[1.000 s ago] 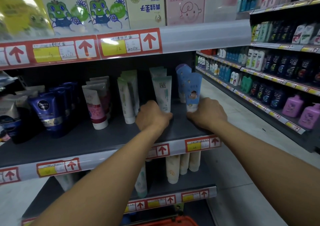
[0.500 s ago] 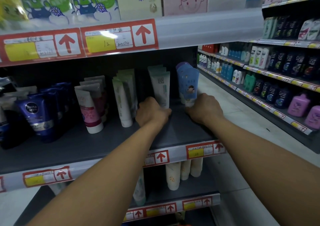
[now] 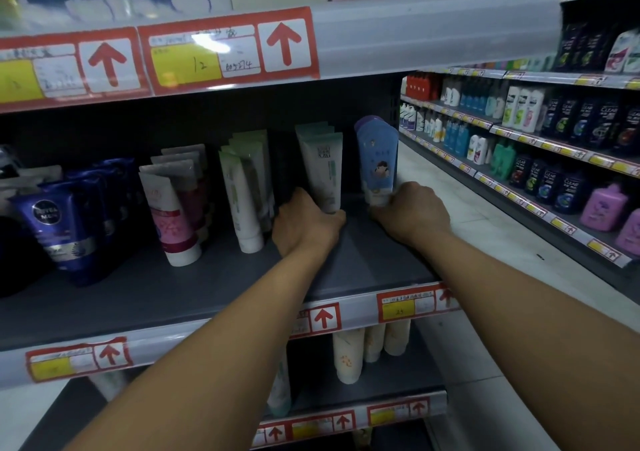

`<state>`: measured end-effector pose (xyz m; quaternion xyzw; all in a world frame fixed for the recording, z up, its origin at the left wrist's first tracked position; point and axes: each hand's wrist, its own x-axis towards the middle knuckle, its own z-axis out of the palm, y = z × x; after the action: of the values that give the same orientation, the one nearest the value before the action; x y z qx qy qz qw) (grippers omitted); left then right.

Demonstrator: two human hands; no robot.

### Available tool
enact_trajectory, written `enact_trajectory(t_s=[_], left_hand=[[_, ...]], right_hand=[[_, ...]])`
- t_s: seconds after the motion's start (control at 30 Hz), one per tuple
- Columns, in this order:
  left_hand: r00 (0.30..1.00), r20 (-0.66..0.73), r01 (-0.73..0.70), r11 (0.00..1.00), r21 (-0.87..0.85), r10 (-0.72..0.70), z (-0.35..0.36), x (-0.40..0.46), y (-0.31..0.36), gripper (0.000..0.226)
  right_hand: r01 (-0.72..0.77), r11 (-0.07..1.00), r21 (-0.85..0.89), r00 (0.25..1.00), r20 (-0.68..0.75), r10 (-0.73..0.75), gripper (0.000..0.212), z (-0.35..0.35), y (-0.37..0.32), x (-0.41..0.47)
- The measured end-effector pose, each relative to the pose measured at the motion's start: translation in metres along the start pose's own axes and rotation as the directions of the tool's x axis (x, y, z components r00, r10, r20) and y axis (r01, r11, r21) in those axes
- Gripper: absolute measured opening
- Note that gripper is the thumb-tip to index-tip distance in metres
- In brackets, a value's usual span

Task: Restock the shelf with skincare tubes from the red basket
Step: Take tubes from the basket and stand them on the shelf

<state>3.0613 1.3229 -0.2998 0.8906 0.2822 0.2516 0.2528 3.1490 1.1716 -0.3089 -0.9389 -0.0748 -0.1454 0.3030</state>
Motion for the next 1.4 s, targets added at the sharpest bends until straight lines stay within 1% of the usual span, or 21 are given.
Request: enact_trajectory(t_s=[0.37, 0.5, 0.67, 0.83, 0.93, 1.0, 1.1, 1.2, 1.27, 1.4], left_hand=[[0.999, 0.004, -0.043, 0.998, 0.053, 0.043, -0.001, -0.002, 0.0, 0.061], [0.998, 0.03, -0.061, 0.995, 0.078, 0.059, -0.001, -0.003, 0.0, 0.059], [0.996, 0.072, -0.057, 0.996, 0.072, 0.051, -0.005, -0.003, 0.0, 0.07], [0.989, 0.129, -0.078, 0.994, 0.075, 0.068, -0.012, -0.012, 0.002, 0.075], [0.976, 0.205, -0.08, 0.996, 0.047, 0.069, -0.02, -0.018, 0.001, 0.073], [0.964, 0.255, -0.079, 0.997, 0.016, 0.072, -0.027, -0.025, 0.001, 0.069], [0.958, 0.277, -0.068, 0.997, -0.032, 0.075, -0.042, -0.038, -0.004, 0.066], [0.957, 0.271, -0.097, 0.995, -0.036, 0.103, -0.06, -0.051, -0.012, 0.061], [0.954, 0.279, -0.109, 0.994, -0.031, 0.113, -0.074, -0.061, -0.018, 0.057], [0.947, 0.291, -0.132, 0.99, -0.038, 0.138, -0.102, -0.083, -0.03, 0.049]], right_hand=[[0.033, 0.999, -0.005, 0.999, -0.004, -0.034, 0.053, 0.002, 0.003, 0.002], [0.048, 0.999, 0.007, 0.998, 0.026, -0.048, 0.056, 0.003, 0.004, 0.003], [0.091, 0.996, -0.015, 0.995, 0.037, -0.09, 0.059, 0.001, 0.005, -0.001], [0.132, 0.987, -0.092, 0.987, 0.104, -0.122, 0.063, -0.015, 0.003, -0.009], [0.144, 0.979, -0.145, 0.981, 0.155, -0.121, 0.057, -0.029, 0.0, -0.017], [0.185, 0.967, -0.173, 0.969, 0.195, -0.15, 0.053, -0.035, -0.003, -0.026], [0.241, 0.958, -0.154, 0.948, 0.249, -0.199, 0.056, -0.04, -0.006, -0.047], [0.245, 0.961, -0.127, 0.94, 0.276, -0.203, 0.062, -0.048, -0.008, -0.07], [0.245, 0.96, -0.135, 0.946, 0.249, -0.207, 0.055, -0.056, -0.009, -0.085], [0.241, 0.96, -0.144, 0.962, 0.169, -0.217, 0.034, -0.073, -0.013, -0.113]])
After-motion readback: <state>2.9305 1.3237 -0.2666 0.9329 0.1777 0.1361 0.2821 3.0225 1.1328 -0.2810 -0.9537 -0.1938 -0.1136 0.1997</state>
